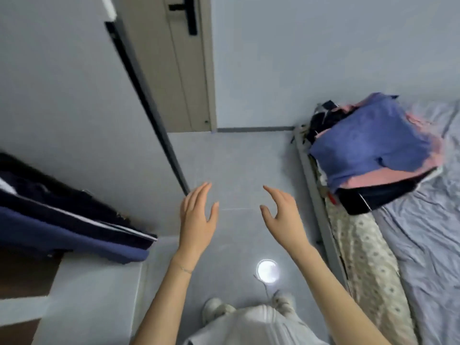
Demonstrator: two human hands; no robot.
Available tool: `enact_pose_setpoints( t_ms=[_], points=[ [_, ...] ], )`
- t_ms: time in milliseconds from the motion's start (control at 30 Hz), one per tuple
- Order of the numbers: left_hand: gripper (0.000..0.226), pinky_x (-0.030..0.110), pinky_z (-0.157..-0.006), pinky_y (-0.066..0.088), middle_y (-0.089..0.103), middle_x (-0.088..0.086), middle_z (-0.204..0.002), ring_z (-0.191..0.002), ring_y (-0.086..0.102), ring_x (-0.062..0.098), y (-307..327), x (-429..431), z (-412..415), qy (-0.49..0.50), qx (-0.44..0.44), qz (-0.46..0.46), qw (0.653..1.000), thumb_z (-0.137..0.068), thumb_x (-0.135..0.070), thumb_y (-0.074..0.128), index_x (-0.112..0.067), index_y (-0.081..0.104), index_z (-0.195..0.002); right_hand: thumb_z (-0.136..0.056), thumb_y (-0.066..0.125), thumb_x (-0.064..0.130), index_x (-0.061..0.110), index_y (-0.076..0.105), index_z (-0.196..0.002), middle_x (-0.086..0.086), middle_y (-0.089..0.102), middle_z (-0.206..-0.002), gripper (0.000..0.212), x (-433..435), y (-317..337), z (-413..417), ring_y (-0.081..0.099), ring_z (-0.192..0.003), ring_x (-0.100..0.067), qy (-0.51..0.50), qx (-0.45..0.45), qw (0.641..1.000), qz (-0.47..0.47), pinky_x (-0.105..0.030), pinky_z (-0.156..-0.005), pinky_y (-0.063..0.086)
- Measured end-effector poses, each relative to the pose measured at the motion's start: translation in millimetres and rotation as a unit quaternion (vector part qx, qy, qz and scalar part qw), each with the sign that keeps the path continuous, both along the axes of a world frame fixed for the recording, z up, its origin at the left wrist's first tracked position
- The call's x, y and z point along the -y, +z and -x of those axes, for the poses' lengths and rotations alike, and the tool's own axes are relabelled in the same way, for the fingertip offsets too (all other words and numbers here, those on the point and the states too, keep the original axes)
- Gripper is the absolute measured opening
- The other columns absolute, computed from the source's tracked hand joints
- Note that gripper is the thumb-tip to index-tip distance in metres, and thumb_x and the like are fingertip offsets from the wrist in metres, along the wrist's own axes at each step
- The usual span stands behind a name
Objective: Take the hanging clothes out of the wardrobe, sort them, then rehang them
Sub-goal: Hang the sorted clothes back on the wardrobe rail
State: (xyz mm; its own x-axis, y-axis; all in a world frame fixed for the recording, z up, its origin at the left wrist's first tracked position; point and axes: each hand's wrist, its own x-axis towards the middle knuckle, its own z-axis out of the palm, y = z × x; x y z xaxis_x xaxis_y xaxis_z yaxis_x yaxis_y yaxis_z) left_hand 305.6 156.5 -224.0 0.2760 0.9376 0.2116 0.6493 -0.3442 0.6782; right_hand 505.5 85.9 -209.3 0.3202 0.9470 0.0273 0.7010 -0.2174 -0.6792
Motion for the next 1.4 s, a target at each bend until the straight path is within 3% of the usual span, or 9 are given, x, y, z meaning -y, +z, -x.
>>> enact_pose_setpoints(
  t_ms=[133, 400, 567, 800, 1000, 1100, 1300, 1400],
  points=[
    [0.046, 0.047, -0.112, 0.033, 0.051, 0.010, -0.143, -0.132, 0.046, 0.030, 3.5, 16.4, -120.2, -0.114, -0.006, 0.007, 0.993, -0.095, -0.013, 0.061, -0.005, 0.050, -0.138, -0.087, 0.065, 0.006, 0.007, 0.055, -0.135, -0.007, 0.059, -0.132, 0.048, 69.9, -0.5, -93.5, 0.051, -0.124, -0.029, -0.119, 0.003, 0.993, -0.023, -0.031, -0.107, 0.034],
    [0.046, 0.033, -0.115, 0.028, 0.051, 0.007, -0.142, -0.132, 0.044, 0.026, -3.3, 113.8, -376.9, -0.323, 0.028, 0.029, 0.946, -0.094, -0.011, 0.061, -0.006, 0.049, -0.139, -0.087, 0.063, 0.005, 0.011, 0.057, -0.132, -0.006, 0.062, -0.127, 0.046, 232.5, -0.9, -283.0, 0.051, -0.119, -0.023, -0.342, 0.020, 0.938, -0.045, -0.023, -0.101, 0.032],
    [0.046, 0.048, -0.112, 0.034, 0.053, 0.009, -0.139, -0.131, 0.046, 0.028, -8.6, 191.7, -498.9, -0.455, 0.019, 0.030, 0.890, -0.094, -0.010, 0.061, -0.005, 0.050, -0.138, -0.093, 0.059, 0.011, 0.014, 0.052, -0.138, -0.002, 0.057, -0.133, 0.046, 335.8, -6.5, -345.9, 0.046, -0.126, -0.021, -0.467, 0.020, 0.884, -0.017, -0.031, -0.108, 0.033],
    [0.046, 0.051, -0.112, 0.033, 0.050, 0.009, -0.143, -0.135, 0.043, 0.029, -23.2, 296.9, -631.8, -0.632, -0.024, 0.031, 0.774, -0.096, -0.014, 0.059, -0.007, 0.048, -0.140, -0.091, 0.062, 0.013, 0.014, 0.053, -0.136, -0.006, 0.059, -0.129, 0.046, 449.9, -22.9, -403.8, 0.047, -0.124, -0.025, -0.619, 0.030, 0.784, 0.024, -0.039, -0.106, 0.038],
    [0.047, 0.047, -0.114, 0.032, 0.044, 0.005, -0.148, -0.139, 0.038, 0.023, -44.2, 382.5, -730.7, -0.738, -0.058, 0.035, 0.671, -0.100, -0.023, 0.054, -0.011, 0.044, -0.144, -0.090, 0.062, 0.013, 0.012, 0.056, -0.135, -0.004, 0.059, -0.131, 0.045, 531.0, -40.4, -442.2, 0.046, -0.125, -0.023, -0.726, 0.014, 0.686, 0.043, -0.031, -0.108, 0.031],
    [0.046, 0.047, -0.114, 0.032, 0.046, 0.006, -0.147, -0.137, 0.040, 0.024, -51.9, 429.0, -773.4, -0.774, -0.068, 0.030, 0.629, -0.099, -0.022, 0.054, -0.011, 0.045, -0.143, -0.092, 0.060, 0.015, 0.014, 0.053, -0.137, -0.003, 0.057, -0.134, 0.046, 570.6, -47.2, -458.0, 0.044, -0.128, -0.023, -0.759, 0.003, 0.649, 0.057, -0.034, -0.111, 0.032],
    [0.045, 0.046, -0.112, 0.033, 0.049, 0.010, -0.143, -0.134, 0.043, 0.028, -79.5, 521.6, -822.4, -0.810, -0.109, 0.019, 0.576, -0.098, -0.021, 0.056, -0.008, 0.048, -0.140, -0.092, 0.059, 0.015, 0.013, 0.053, -0.138, -0.004, 0.056, -0.136, 0.046, 659.4, -69.0, -489.5, 0.044, -0.129, -0.026, -0.797, -0.021, 0.599, 0.081, -0.040, -0.112, 0.033],
    [0.046, 0.047, -0.114, 0.031, 0.047, 0.011, -0.145, -0.137, 0.040, 0.029, -107.0, 567.6, -842.6, -0.809, -0.145, 0.043, 0.568, -0.098, -0.019, 0.056, -0.006, 0.046, -0.141, -0.092, 0.058, 0.015, 0.012, 0.053, -0.137, -0.006, 0.056, -0.136, 0.046, 711.5, -92.8, -512.5, 0.045, -0.128, -0.027, -0.801, -0.028, 0.589, 0.103, -0.038, -0.112, 0.033]
  ],
)
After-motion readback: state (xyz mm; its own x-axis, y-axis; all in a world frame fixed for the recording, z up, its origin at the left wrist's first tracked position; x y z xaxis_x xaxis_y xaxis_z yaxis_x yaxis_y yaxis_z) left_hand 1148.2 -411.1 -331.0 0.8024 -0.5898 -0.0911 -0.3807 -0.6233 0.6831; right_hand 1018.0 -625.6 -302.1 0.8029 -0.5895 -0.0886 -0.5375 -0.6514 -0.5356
